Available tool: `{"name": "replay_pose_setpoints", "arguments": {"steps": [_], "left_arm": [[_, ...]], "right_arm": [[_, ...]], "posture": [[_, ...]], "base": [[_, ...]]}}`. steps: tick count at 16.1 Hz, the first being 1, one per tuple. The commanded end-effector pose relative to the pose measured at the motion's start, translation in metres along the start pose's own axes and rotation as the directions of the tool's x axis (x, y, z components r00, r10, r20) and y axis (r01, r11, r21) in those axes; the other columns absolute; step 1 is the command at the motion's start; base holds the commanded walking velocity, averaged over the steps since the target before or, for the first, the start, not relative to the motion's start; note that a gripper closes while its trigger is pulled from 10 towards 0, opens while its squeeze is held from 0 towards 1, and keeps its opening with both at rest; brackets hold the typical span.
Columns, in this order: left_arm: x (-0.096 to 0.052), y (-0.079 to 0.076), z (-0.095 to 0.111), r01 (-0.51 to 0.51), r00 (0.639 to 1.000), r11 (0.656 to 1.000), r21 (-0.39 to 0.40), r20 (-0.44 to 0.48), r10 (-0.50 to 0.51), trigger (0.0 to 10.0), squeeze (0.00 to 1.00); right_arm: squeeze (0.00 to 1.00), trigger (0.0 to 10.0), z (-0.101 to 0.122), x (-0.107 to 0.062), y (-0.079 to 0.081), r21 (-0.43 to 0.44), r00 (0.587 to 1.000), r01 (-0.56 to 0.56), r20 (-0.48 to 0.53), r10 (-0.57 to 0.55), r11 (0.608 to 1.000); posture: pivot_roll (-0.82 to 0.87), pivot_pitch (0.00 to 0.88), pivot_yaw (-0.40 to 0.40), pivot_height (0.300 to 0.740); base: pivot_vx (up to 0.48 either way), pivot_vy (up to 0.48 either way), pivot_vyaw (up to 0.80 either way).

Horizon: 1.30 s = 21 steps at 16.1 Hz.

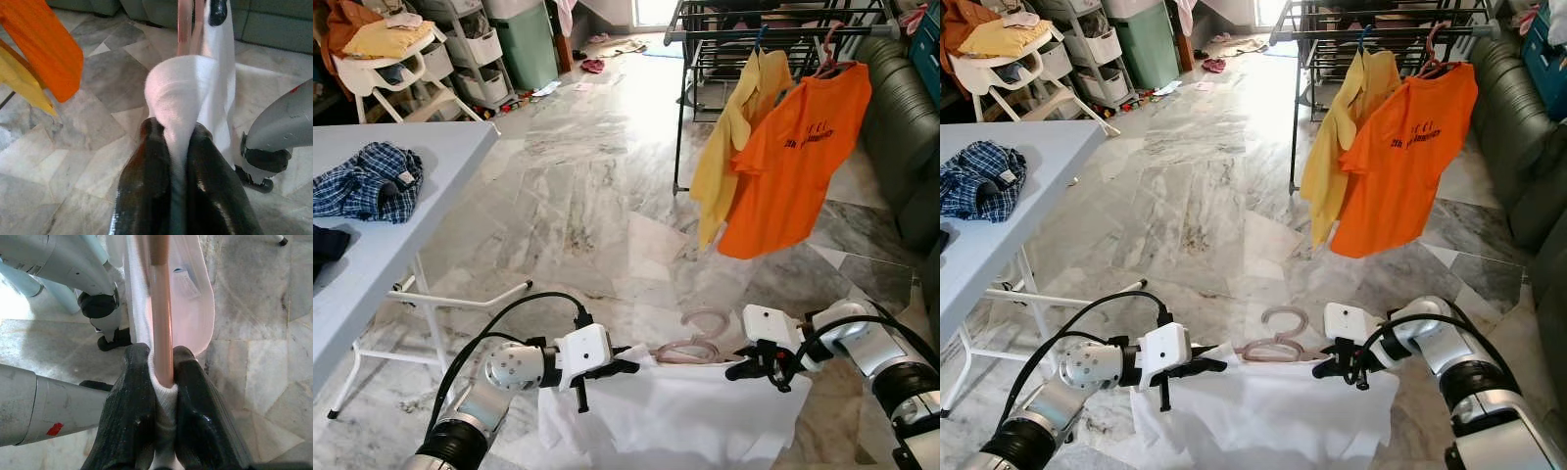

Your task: Hang hanger

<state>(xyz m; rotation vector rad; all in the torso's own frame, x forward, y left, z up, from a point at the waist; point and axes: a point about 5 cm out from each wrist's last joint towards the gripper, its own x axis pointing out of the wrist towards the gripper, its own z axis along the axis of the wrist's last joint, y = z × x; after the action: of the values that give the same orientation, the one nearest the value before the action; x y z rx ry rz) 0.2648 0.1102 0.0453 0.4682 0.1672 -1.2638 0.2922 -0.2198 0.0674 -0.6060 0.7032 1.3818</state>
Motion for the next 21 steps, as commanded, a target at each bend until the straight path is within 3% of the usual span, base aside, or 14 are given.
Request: {"name": "replay_pose_setpoints", "arguments": {"steps": [1,5,9,11,14,16,17,18,20,21], "left_arm": [[0.003,0.009,0.012,-0.034,0.998,0.999,0.026,0.053,0.032,10.0,1.0],[0.002,0.019,0.01,-0.144,0.989,0.988,0.057,0.041,0.142,10.0,1.0],[-0.008,0.039,0.004,-0.3,0.953,0.946,0.122,0.0,0.302,10.0,1.0],[-0.022,0.053,-0.008,-0.407,0.907,0.905,0.121,-0.067,0.416,10.0,1.0],[-0.035,0.059,-0.022,-0.539,0.835,0.842,0.013,-0.127,0.536,10.0,1.0],[-0.037,0.056,-0.034,-0.622,0.783,0.765,-0.165,-0.153,0.603,10.0,1.0],[-0.037,0.055,-0.036,-0.637,0.771,0.744,-0.201,-0.164,0.615,10.0,1.0],[-0.037,0.053,-0.042,-0.669,0.742,0.689,-0.279,-0.197,0.641,10.0,1.0],[-0.037,0.045,-0.056,-0.719,0.689,0.58,-0.383,-0.286,0.666,10.0,1.0],[-0.039,0.038,-0.065,-0.745,0.661,0.523,-0.414,-0.351,0.664,10.0,1.0]], "right_arm": [[0.0,0.0,0.005,0.007,0.001,-0.004,0.999,-0.016,0.028,0.016,1.0],[0.0,0.0,0.003,0.006,0.001,0.005,0.999,0.014,0.043,-0.014,1.0],[0.0,0.0,0.0,0.008,0.001,0.006,0.997,0.068,0.038,-0.068,0.998],[0.0,0.0,-0.005,0.011,-0.001,0.014,0.988,0.154,0.019,-0.154,0.988],[0.0,0.0,-0.011,0.019,-0.001,0.067,0.962,0.272,0.01,-0.273,0.96],[0.0,0.0,-0.016,0.029,0.0,0.124,0.92,0.389,0.002,-0.392,0.913],[0.0,0.0,-0.016,0.032,0.0,0.146,0.91,0.41,0.007,-0.415,0.9],[0.0,0.0,-0.016,0.037,-0.001,0.195,0.88,0.465,0.008,-0.476,0.863],[0.0,0.0,-0.015,0.046,-0.005,0.326,0.801,0.563,0.008,-0.598,0.759],[0.0,0.0,-0.014,0.05,-0.007,0.412,0.747,0.607,-0.005,-0.665,0.679]], "posture": [[-0.13,0.037,0.122,0.74],[-0.13,0.034,0.122,0.74],[-0.13,0.03,0.121,0.74],[-0.14,0.028,0.121,0.74],[-0.14,0.027,0.118,0.74],[-0.14,0.027,0.117,0.74],[-0.14,0.027,0.117,0.74],[-0.14,0.025,0.116,0.74],[-0.15,0.018,0.113,0.74],[-0.15,0.012,0.111,0.74]], "base": [[0.0,0.0,0.0],[0.0,0.0,0.0],[0.0,0.0,0.0],[0.0,0.0,0.0],[0.0,0.0,0.0],[0.0,0.0,0.0],[0.0,0.0,0.0],[0.0,0.0,0.0],[0.0,0.0,0.0],[0.0,0.0,0.0]]}}
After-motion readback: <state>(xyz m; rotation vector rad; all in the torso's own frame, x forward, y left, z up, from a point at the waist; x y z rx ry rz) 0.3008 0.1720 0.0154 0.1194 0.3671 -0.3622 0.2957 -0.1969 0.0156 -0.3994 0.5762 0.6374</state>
